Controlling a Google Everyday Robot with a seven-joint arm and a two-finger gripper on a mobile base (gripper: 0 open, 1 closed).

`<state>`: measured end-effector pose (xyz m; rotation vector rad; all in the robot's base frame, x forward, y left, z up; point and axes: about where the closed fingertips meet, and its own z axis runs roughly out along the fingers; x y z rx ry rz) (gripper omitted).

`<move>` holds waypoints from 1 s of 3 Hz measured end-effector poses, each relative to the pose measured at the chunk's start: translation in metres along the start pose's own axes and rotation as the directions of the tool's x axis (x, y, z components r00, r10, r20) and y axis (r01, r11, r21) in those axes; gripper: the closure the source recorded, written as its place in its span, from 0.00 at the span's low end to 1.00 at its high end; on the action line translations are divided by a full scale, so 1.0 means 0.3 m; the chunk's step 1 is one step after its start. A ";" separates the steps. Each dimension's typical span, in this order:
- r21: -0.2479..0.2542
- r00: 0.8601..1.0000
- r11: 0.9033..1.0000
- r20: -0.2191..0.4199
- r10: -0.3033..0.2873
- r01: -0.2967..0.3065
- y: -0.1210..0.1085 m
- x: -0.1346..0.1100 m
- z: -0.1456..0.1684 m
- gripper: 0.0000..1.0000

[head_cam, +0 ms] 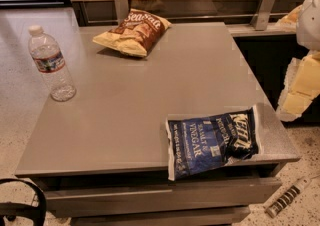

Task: Move blue chip bag near brown chip bag

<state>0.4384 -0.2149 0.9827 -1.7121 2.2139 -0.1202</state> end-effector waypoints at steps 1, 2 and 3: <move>0.000 1.000 1.000 0.000 0.000 0.000 0.000 0.000 0.000 0.00; -0.070 0.999 0.997 0.043 -0.017 0.020 0.019 -0.026 0.083 0.00; -0.130 0.996 0.991 0.085 -0.020 0.031 0.060 -0.043 0.176 0.00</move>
Offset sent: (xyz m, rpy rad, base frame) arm 0.0080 0.0155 -0.0342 0.0626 0.1069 0.0626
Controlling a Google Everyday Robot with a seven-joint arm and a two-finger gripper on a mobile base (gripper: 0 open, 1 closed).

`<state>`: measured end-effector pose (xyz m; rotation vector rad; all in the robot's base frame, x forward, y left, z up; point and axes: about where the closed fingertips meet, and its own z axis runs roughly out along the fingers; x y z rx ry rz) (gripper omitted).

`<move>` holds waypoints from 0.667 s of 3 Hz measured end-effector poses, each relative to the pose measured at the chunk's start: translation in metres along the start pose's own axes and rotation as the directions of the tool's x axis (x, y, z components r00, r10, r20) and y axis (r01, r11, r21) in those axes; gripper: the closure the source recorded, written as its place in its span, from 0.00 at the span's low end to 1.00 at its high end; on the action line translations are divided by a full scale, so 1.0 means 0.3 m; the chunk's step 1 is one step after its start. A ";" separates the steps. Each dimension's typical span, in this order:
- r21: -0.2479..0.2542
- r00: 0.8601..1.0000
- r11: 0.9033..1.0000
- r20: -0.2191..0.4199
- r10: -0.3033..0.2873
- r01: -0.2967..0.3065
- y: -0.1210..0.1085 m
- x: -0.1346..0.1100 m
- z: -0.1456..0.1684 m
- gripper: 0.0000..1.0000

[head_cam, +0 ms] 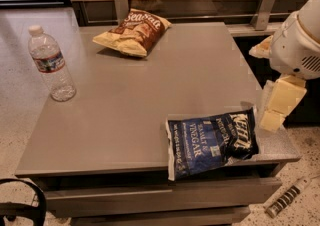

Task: Move blue chip bag near brown chip bag

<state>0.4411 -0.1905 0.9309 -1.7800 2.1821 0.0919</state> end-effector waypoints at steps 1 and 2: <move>-0.050 0.996 0.998 0.087 -0.021 0.025 0.050 -0.041 0.118 0.00; -0.073 0.984 0.997 0.175 -0.024 0.037 0.088 -0.079 0.203 0.00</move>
Offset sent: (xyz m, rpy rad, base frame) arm -0.0129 0.0637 -0.0804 0.2851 0.0291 0.1050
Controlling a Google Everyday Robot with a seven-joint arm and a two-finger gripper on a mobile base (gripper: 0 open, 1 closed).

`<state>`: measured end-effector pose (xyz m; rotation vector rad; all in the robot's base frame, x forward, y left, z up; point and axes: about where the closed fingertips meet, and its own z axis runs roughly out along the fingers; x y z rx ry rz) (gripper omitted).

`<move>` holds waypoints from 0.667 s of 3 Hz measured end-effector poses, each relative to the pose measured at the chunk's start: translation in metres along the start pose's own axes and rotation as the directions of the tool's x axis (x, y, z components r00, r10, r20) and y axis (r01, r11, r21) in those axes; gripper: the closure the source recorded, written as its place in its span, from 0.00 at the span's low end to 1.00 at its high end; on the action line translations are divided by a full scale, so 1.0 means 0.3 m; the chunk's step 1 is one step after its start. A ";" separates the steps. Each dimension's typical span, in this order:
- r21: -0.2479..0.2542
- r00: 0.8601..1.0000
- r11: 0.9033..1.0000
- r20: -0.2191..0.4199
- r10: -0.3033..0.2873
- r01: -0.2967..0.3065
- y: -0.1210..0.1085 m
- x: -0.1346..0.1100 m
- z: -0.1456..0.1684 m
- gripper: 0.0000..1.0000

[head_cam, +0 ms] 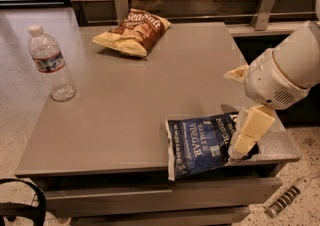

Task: Move blue chip bag near brown chip bag

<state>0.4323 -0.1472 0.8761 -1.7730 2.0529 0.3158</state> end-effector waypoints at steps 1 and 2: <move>-0.022 0.999 1.000 0.045 0.010 -0.009 0.039 -0.006 0.073 0.00; -0.049 0.998 0.999 0.060 0.011 -0.008 0.073 0.008 0.149 0.00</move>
Offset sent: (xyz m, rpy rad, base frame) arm -0.0231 0.0274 -0.0771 0.0879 0.0716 0.0352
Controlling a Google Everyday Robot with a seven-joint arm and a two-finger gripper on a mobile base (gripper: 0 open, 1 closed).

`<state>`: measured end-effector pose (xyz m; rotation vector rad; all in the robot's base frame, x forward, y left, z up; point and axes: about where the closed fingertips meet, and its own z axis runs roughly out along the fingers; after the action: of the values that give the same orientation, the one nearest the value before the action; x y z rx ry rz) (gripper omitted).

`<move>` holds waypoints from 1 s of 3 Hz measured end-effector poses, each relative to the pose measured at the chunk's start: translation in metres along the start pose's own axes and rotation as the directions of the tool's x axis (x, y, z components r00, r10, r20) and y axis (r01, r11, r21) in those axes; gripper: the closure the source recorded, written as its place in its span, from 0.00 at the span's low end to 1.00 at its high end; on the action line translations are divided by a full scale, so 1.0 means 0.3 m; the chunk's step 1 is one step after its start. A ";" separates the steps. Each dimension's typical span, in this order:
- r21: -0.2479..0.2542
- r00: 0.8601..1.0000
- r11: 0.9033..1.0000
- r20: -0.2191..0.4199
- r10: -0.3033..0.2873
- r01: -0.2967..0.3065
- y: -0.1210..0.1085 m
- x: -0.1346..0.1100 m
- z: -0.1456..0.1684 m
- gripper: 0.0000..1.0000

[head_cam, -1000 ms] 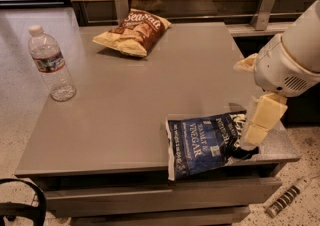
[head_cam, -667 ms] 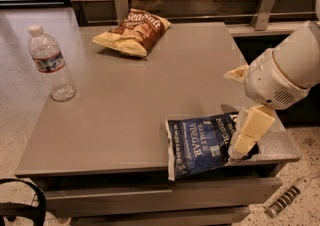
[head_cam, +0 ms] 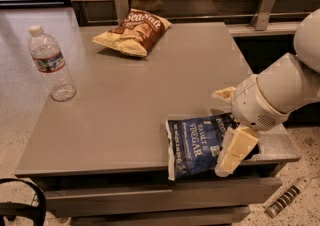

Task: Move blue chip bag near brown chip bag

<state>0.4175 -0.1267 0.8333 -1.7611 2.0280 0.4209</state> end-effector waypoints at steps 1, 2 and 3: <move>-0.009 1.000 1.000 -0.019 0.006 -0.006 0.019 0.034 0.072 0.18; -0.009 1.000 1.000 -0.021 0.003 -0.003 0.023 0.032 0.074 0.48; -0.009 1.000 1.000 -0.022 0.001 -0.001 0.025 0.029 0.075 0.72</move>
Offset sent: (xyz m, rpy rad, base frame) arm -0.0040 0.0024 -0.0216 -0.0151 0.0118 -0.0011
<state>0.4116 -0.1222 0.8092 -1.7776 2.0455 0.4139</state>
